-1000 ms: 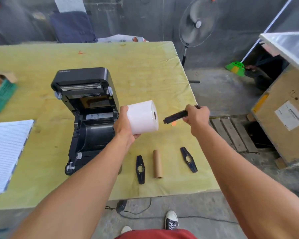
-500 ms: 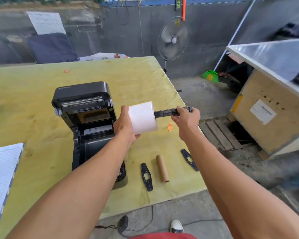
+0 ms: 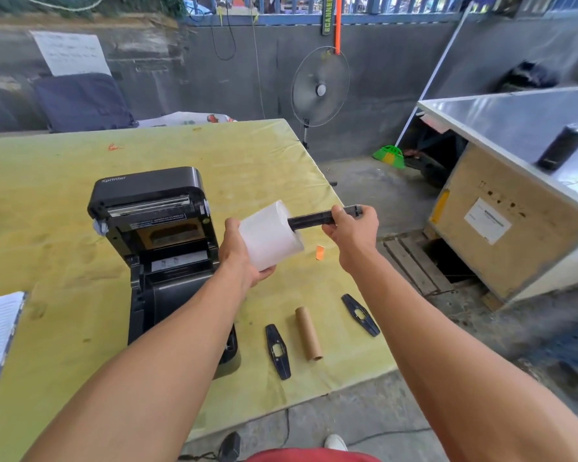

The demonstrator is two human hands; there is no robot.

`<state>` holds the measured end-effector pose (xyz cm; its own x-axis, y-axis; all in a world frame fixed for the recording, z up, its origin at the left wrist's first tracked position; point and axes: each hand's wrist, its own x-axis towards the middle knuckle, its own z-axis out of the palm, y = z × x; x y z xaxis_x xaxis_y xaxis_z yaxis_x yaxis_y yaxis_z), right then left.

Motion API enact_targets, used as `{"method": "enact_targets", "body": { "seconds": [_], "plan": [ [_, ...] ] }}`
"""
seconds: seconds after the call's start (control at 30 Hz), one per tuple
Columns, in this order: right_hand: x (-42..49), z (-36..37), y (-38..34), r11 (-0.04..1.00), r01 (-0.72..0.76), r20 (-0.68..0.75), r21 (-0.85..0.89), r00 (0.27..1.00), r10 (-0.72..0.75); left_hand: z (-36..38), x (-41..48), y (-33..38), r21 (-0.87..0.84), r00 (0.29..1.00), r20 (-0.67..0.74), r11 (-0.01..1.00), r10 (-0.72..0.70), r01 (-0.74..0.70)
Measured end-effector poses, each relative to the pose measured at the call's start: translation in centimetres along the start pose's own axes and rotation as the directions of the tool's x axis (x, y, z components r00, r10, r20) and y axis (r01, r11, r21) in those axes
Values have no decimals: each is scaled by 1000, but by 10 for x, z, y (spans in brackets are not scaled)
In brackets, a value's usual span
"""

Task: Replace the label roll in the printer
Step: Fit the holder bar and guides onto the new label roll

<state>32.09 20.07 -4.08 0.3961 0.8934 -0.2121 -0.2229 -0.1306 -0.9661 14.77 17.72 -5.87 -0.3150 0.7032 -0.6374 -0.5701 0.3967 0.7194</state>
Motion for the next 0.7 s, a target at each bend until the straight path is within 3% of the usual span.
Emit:
{"method": "enact_targets", "body": {
  "seconds": [0.07,0.17,0.23,0.4,0.7],
  "plan": [
    [0,-1,2,1000,14,6,-6,1000,-14,3,2,0,-16,1000,-2,1000,-10,10],
    [-1,-3,-1,968,205,128,-144,974,-187,5,4,1,19,1000,-6,1000,13,-13],
    [0,-5,-4,954,249,179,-168,959,-219,6,6,-3,25,1000,-13,1000,9,-9],
    [0,-5,7,965,139,211,-222,973,-92,17,7,-15,-9,1000,-7,1000,-30,30],
    [12,-20,23,870,191,363,-454,932,-15,37,10,-35,-21,999,-33,999,-34,33]
  ]
}}
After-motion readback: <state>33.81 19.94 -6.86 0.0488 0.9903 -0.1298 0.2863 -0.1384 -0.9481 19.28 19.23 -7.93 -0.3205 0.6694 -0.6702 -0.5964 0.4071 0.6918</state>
